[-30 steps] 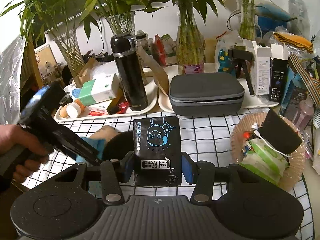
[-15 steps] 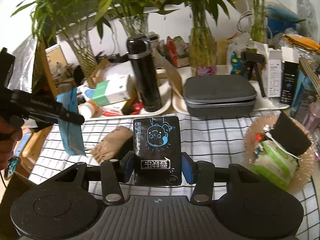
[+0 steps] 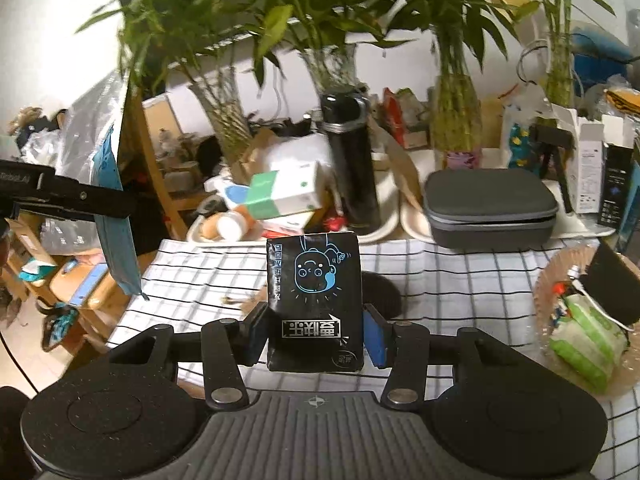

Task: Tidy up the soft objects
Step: 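Lift blue pouch with left tool while right tool carries black packet toward box, then open left tool over box while right tool releases black packet inside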

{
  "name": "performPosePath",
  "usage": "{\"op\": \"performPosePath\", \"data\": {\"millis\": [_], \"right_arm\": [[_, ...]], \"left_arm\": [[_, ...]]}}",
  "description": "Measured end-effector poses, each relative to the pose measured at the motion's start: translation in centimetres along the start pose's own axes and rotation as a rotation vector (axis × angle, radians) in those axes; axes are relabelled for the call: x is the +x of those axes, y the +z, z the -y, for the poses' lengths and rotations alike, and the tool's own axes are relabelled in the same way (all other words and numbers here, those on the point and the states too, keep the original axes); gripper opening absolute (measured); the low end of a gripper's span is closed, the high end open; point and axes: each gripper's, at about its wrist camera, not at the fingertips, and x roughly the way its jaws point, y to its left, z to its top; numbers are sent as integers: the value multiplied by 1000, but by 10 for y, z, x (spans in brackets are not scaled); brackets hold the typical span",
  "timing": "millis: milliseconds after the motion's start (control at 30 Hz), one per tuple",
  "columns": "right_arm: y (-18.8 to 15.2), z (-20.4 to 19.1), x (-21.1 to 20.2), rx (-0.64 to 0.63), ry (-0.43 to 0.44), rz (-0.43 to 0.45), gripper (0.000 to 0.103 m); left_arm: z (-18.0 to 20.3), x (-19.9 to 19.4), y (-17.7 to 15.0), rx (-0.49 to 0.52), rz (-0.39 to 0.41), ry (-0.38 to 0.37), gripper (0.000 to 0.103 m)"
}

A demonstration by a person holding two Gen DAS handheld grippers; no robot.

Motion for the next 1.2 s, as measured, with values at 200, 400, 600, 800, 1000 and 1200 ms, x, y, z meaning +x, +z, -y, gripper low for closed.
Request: {"op": "performPosePath", "data": {"millis": [200, 400, 600, 800, 1000, 1200], "right_arm": [[-9, -20, -11, -30, 58, 7, 51], [-18, -33, -19, -66, 86, 2, 52], [-28, -44, -24, -87, 93, -3, 52], [-42, -58, -28, -131, 102, -28, 52], [-52, -62, -33, -154, 102, -43, 52], [-55, -56, -38, -146, 89, -40, 52]], "left_arm": [[3, -26, -31, 34, -17, -19, 66], [-6, -39, -60, -1, -24, -11, 66], [-8, -35, -83, -15, -25, 47, 66], [-16, -25, -102, -55, 2, 79, 68], [-27, -28, -117, -125, 40, 83, 75], [-27, -51, -126, -101, 125, 103, 82]]}}
